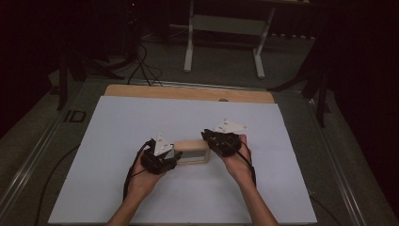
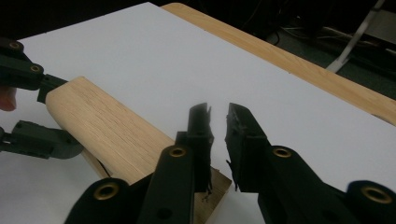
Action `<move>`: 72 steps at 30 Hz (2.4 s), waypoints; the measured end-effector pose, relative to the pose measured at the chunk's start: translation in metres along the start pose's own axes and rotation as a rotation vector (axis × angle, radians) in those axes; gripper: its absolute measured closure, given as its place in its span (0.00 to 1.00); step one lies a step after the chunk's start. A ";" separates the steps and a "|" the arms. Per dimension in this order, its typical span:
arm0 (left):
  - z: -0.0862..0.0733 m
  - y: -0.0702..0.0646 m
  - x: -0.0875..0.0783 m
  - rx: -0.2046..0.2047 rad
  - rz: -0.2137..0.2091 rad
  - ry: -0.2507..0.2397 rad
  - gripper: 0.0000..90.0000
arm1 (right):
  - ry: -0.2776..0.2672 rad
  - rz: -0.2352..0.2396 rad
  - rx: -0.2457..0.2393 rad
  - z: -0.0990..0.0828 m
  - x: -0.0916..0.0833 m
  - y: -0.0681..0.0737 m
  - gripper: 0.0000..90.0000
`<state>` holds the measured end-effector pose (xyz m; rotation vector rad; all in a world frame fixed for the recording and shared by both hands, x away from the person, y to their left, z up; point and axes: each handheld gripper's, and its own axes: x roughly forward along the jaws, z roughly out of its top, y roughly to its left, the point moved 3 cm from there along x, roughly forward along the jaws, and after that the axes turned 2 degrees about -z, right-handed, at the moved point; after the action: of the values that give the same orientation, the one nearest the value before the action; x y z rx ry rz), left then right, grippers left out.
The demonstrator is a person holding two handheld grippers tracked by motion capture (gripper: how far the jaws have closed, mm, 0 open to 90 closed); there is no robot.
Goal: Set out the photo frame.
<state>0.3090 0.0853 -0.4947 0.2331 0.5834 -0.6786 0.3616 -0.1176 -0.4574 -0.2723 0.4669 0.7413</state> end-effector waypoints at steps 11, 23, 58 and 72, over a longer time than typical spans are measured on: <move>0.000 0.000 0.000 -0.003 -0.003 -0.001 0.63 | -0.033 0.033 -0.010 0.002 -0.016 0.000 0.66; 0.000 0.000 0.000 -0.001 0.001 0.001 0.63 | -0.022 0.104 -0.029 -0.013 -0.023 -0.002 0.44; 0.005 0.000 -0.001 0.025 0.002 -0.010 0.63 | 0.079 0.172 -0.034 -0.035 -0.002 0.001 0.50; 0.012 0.012 0.003 0.031 -0.026 -0.007 0.63 | 0.085 0.134 -0.016 -0.031 0.003 -0.001 0.51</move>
<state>0.3238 0.0880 -0.4866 0.2518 0.5701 -0.7139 0.3544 -0.1287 -0.4859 -0.2903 0.5639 0.8668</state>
